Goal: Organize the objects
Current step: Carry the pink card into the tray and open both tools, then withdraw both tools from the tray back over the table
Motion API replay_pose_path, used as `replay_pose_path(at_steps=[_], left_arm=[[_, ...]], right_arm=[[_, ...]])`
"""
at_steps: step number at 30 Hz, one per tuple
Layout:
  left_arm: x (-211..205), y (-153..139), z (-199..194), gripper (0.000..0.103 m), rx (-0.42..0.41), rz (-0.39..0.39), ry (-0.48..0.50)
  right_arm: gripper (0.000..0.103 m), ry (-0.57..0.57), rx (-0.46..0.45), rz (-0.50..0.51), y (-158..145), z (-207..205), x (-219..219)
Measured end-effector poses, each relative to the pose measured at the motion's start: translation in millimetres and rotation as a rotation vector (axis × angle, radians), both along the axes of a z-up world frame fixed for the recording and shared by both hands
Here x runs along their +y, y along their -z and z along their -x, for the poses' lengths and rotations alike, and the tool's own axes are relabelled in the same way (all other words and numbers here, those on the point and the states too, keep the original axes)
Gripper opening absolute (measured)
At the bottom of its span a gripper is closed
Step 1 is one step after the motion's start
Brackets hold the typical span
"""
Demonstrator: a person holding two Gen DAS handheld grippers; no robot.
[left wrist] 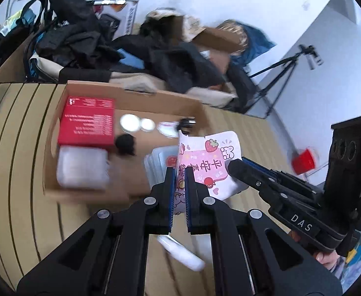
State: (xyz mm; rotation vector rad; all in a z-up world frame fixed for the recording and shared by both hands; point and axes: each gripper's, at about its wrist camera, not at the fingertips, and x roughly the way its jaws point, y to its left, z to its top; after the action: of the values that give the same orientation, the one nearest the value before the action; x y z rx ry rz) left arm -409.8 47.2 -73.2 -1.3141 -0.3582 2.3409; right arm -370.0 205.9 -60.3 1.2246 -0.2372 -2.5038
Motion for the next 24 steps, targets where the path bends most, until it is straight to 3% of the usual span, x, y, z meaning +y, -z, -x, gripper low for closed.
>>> replay_pose_path(at_steps=[5, 9, 13, 16, 18, 19, 20, 21, 22, 24], left_arm=[[0.2, 68.3, 49.6, 0.004, -0.101, 0.123, -0.019], [2.0, 91.8, 47.7, 0.006, -0.138, 0.217, -0.018], [3.8, 59.8, 27.8, 0.032, -0.043, 0.261, 0.030], [-12.3, 13.2, 14.5, 0.046, 0.002, 0.263, 0.001], [-25.8, -21.4, 3.4, 0.067, 0.036, 0.294, -0.042], [-33.8, -40.7, -6.0, 0.073, 0.061, 0.317, -0.067], [-38.5, -53.4, -14.0, 0.085, 0.073, 0.343, -0.091], [-44.4, -66.5, -26.2, 0.093, 0.089, 0.381, -0.121], [-51.4, -79.5, -46.5, 0.095, 0.115, 0.416, -0.133], [-63.4, -96.8, -87.3, 0.103, 0.160, 0.452, -0.132]], right_arm=[[0.018, -0.017, -0.139, -0.052, 71.4, 61.1, -22.1], [0.018, -0.042, -0.277, -0.091, 123.0, 77.1, -34.5], [0.018, -0.056, -0.285, -0.100, 115.5, 72.8, -34.4], [0.018, -0.049, -0.257, -0.079, 84.5, 63.5, -22.4], [0.023, -0.042, -0.204, -0.095, 50.2, 48.6, -12.1], [0.033, -0.044, -0.183, -0.108, 35.2, 40.6, -7.9], [0.056, -0.048, -0.152, -0.131, 12.6, 26.8, -1.0], [0.072, -0.044, -0.136, -0.152, -1.5, 17.2, 3.2], [0.090, -0.038, -0.116, -0.172, -16.4, 4.9, 9.0], [0.090, -0.026, -0.065, -0.194, -50.1, -28.3, 27.0]])
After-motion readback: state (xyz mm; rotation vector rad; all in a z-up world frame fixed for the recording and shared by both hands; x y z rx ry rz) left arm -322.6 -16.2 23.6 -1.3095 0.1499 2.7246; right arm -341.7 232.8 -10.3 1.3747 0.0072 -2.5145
